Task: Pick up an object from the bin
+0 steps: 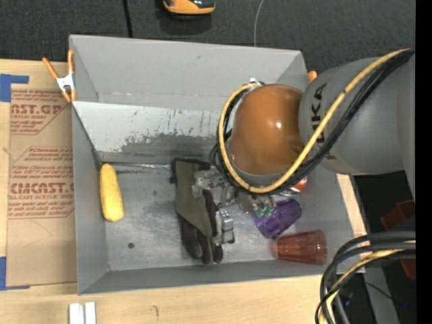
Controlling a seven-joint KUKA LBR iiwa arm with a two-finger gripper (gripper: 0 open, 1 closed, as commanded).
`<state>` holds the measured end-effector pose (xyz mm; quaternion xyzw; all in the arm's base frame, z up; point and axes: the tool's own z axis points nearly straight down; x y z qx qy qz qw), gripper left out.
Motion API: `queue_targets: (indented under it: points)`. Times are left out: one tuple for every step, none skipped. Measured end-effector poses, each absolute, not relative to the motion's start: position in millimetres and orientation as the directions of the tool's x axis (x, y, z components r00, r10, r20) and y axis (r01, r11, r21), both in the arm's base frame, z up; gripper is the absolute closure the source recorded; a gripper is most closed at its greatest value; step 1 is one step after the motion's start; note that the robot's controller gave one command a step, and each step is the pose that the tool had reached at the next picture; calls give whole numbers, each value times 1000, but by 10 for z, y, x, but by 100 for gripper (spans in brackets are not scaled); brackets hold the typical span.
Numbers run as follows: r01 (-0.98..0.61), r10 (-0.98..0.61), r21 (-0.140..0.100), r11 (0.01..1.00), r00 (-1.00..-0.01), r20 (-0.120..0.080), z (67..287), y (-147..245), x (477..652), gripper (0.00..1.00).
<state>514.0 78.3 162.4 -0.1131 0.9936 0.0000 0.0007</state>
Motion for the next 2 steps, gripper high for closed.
queue_targets:
  points:
    - [-378,-378,1,926,-926,-1,1370,655,5128,0]
    - [-154,-154,0,988,-988,-4,950,654,5117,0]
